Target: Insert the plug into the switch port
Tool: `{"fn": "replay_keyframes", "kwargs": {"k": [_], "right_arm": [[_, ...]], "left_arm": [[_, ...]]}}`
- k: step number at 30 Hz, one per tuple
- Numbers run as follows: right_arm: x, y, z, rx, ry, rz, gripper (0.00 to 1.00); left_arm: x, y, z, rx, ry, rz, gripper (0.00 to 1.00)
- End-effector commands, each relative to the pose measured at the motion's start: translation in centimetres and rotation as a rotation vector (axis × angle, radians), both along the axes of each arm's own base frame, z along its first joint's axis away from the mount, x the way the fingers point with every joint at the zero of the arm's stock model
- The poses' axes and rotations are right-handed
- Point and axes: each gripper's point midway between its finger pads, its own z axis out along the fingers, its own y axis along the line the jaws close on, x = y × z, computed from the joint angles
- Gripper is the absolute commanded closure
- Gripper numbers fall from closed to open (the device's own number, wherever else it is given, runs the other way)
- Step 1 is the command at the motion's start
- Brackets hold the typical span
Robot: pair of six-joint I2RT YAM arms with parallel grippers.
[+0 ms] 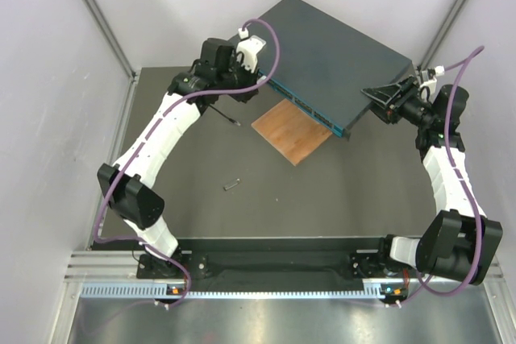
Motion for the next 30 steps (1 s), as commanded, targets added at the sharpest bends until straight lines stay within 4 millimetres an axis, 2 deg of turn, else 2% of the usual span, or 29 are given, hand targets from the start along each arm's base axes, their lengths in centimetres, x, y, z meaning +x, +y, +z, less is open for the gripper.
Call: {"fn": "replay_keyframes", "kwargs": {"k": [1,4,19,30], "right_arm": [[0.9,0.5,1.9,-0.185,-0.223,0.031,1.00],[0.9,0.5,1.8,-0.186,-0.222,0.032,1.00],[1.0,0.4,1.7,-0.189,-0.220,0.032,1.00],[1.0,0.5,1.6,-0.189,-0.217,0.036,1.00]], "left_arm": [[0.2,0.0,1.1,0.003,-0.042,-0.007,1.00],[0.2,0.1,0.6,0.016,-0.034,-0.005,1.00],[1.0,0.7,0.3,0.028,-0.034,0.017,1.00],[1.4,0.6,0.8,0.004,-0.037,0.024,1.00]]}}
